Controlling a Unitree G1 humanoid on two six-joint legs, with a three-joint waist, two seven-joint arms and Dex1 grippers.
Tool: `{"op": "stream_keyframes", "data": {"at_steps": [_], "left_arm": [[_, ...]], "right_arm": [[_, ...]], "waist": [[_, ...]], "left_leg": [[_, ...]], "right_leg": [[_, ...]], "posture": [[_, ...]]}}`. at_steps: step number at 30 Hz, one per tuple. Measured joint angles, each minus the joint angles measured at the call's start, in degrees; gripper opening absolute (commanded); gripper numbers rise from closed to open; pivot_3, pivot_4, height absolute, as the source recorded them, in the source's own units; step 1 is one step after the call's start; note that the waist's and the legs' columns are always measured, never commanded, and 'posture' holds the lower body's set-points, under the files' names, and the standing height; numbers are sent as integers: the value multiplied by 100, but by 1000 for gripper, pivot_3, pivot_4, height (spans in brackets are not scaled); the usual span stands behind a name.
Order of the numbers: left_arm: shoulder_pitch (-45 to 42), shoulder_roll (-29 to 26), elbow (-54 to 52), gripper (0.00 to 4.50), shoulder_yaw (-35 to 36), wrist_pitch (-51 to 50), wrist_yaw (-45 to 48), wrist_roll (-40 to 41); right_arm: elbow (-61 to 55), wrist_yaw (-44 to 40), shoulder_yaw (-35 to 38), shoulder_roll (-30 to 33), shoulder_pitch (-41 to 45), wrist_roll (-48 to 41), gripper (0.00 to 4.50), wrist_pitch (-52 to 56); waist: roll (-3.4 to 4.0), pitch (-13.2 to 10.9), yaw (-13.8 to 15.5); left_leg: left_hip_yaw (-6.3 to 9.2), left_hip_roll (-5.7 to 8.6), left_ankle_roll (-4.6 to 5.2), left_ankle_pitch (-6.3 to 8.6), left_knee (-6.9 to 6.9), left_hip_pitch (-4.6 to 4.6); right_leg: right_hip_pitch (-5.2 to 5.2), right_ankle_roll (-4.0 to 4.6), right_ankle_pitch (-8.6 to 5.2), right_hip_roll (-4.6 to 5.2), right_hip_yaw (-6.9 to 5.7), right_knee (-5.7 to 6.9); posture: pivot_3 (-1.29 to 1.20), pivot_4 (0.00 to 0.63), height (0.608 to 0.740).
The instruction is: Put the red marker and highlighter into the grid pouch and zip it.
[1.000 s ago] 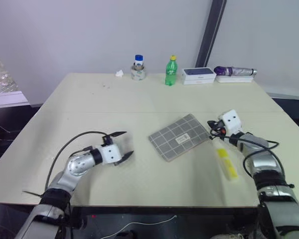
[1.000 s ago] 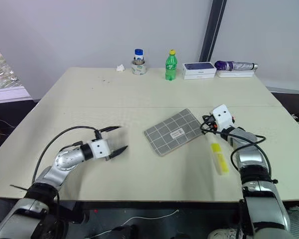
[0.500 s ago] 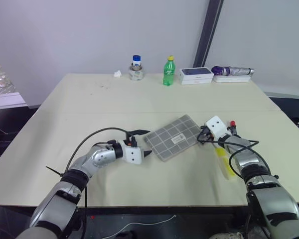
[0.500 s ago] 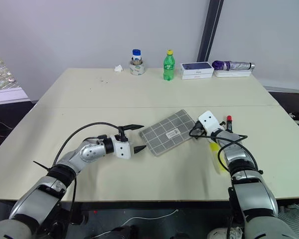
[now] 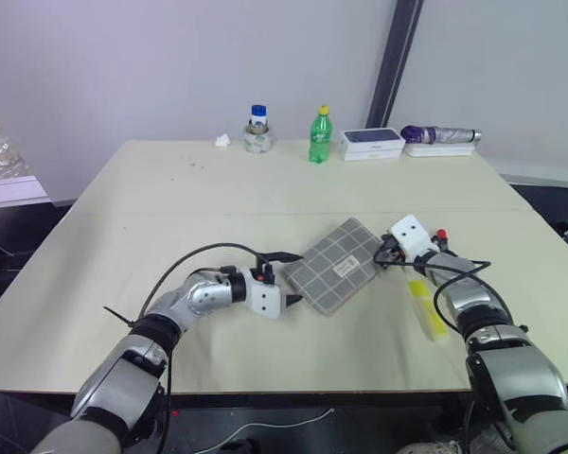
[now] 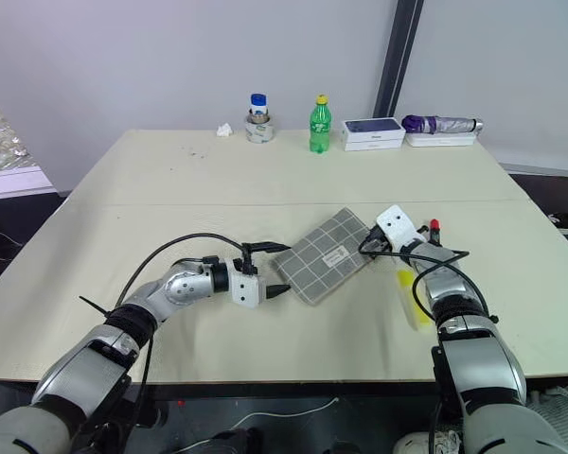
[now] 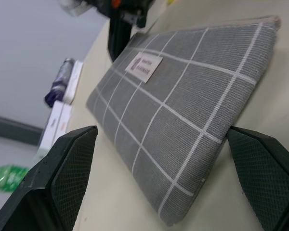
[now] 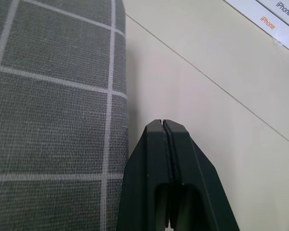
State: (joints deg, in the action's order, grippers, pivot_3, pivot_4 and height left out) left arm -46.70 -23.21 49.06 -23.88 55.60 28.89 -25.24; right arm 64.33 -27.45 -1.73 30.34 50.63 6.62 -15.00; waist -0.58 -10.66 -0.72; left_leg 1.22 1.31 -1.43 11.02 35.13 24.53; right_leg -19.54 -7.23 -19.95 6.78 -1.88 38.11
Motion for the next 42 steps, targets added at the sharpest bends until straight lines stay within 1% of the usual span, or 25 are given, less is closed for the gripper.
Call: {"op": "stream_keyframes", "data": {"at_steps": [3, 6, 10, 12, 14, 17, 19, 21, 26, 31, 35, 41, 42], "left_arm": [[10, -227, -93, 4500, 9, -16, 262, 178], [26, -461, -124, 4500, 55, -87, 325, 244], [308, -658, -385, 4500, 191, -198, 541, 601], [555, -645, -766, 4500, 233, -373, 826, 975], [795, -485, -1271, 4500, 223, -683, 1135, 1340], [920, -269, -1817, 4500, 86, -993, 1379, 1418], [921, -156, -1926, 4500, 11, -1137, 1389, 1311], [924, -104, -1928, 4500, -62, -1194, 1327, 1039], [814, 14, -1880, 4500, -136, -1246, 922, 487], [784, -62, -1846, 4500, -159, -1159, 807, 387], [537, -73, -1634, 4500, -225, -1141, 465, 28], [368, 43, -1317, 4500, -244, -1221, -11, -255], [362, 68, -1270, 4240, -244, -1219, -73, -278]], "right_arm": [[6, -1, -13, 1, 0, 7, 27, 0], [8, -5, -16, 2, 6, 12, 27, 0], [8, -44, -22, 3, 45, 20, 27, 2], [7, -61, -26, 4, 46, 35, 27, 5], [4, -65, -35, 3, 47, 97, 27, 4], [4, -71, -38, 3, 48, 116, 27, 5], [4, -71, -38, 3, 48, 118, 27, 5], [4, -72, -37, 5, 47, 118, 27, 5], [4, -69, -37, 14, 45, 120, 27, 11], [3, -69, -37, 16, 45, 120, 27, 14], [-10, -68, -36, 14, 45, 120, 27, 25], [-40, -88, -36, 14, 45, 119, 27, 48], [-52, -93, -36, 14, 45, 119, 3, 52]], "waist": [[0, 0, -36], [0, 0, -52], [0, 0, -41], [1, -1, -31], [1, -1, 11], [1, -1, 9], [1, -1, -12], [1, -1, -37], [2, -1, -28], [2, -1, -26], [2, 0, -24], [3, 0, -23], [3, 0, -22]], "left_leg": [[-1, -2, -3, -2, -3, 0], [0, -4, -3, -2, -3, 0], [-1, -8, -4, -2, -2, 0], [-1, -12, -4, -3, -1, 1], [0, -14, -4, -3, 4, 3], [0, -9, -4, -2, 7, 2], [-1, -5, -3, -2, 6, 0], [-2, -5, -3, -2, 2, -1], [-2, -7, -2, -2, 6, -1], [0, -7, -2, -2, 6, -3], [0, -6, 1, -1, 7, -6], [0, -6, 2, -1, 7, -7], [0, -6, 1, -1, 8, -7]], "right_leg": [[-4, 0, 0, -4, 2, 1], [-6, 0, 0, -7, 3, 2], [-6, 0, 0, -7, 5, 1], [-6, 0, 0, -5, 6, 1], [-2, 0, 0, -1, 5, 1], [0, 0, 0, -1, 5, 2], [-1, 0, 0, -5, 5, 4], [-4, 0, 0, -7, 7, 4], [-1, 0, 0, -7, 7, 5], [0, 0, 0, -7, 7, 6], [2, 0, 0, -7, 7, 10], [2, 0, 0, -7, 7, 11], [3, 0, 0, -7, 7, 11]], "posture": [[0, 150, 740], [0, 150, 740], [0, 150, 740], [0, 150, 740], [0, 150, 740], [0, 150, 740], [0, 150, 740], [0, 150, 740], [0, 150, 740], [0, 150, 740], [0, 150, 740], [0, 150, 740], [0, 150, 740]]}}
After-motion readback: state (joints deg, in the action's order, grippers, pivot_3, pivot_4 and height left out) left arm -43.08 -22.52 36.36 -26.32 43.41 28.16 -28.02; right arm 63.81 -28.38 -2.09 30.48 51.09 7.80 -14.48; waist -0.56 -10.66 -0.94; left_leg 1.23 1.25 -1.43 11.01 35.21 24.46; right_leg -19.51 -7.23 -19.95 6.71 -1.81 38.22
